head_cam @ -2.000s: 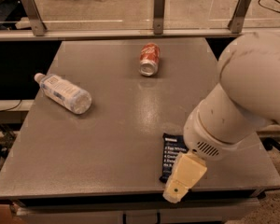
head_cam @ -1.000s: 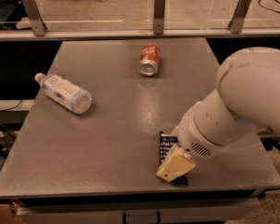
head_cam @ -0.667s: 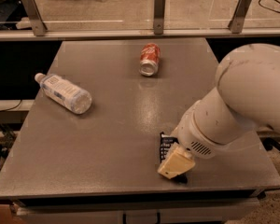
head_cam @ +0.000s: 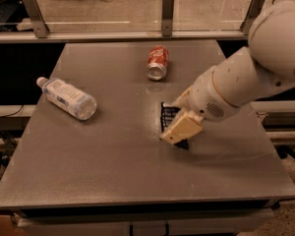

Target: Pick rxbar blueberry

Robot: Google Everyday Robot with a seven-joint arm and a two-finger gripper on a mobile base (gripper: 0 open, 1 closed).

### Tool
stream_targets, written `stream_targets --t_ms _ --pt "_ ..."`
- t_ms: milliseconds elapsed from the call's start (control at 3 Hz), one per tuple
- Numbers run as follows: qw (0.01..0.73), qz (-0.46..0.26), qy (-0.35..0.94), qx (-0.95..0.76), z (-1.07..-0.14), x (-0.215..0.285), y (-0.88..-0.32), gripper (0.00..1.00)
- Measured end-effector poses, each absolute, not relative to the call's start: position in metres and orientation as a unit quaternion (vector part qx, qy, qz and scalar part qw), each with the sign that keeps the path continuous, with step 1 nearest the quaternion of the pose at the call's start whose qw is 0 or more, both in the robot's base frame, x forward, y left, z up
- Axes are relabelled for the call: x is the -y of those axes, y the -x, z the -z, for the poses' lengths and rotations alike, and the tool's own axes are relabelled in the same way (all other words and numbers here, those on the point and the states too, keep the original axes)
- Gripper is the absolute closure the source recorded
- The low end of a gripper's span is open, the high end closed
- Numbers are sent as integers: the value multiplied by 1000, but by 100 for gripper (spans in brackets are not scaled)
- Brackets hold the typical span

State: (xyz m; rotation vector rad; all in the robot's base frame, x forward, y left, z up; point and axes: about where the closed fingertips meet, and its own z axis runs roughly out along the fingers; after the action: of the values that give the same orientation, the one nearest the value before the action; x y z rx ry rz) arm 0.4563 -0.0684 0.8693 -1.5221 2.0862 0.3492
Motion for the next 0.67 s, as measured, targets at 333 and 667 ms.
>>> stream_targets --t_ms 333,667 --pt "325 -200 569 -729 -900 53 -494 100" --pt "385 -281 560 -678 -936 46 -514 100"
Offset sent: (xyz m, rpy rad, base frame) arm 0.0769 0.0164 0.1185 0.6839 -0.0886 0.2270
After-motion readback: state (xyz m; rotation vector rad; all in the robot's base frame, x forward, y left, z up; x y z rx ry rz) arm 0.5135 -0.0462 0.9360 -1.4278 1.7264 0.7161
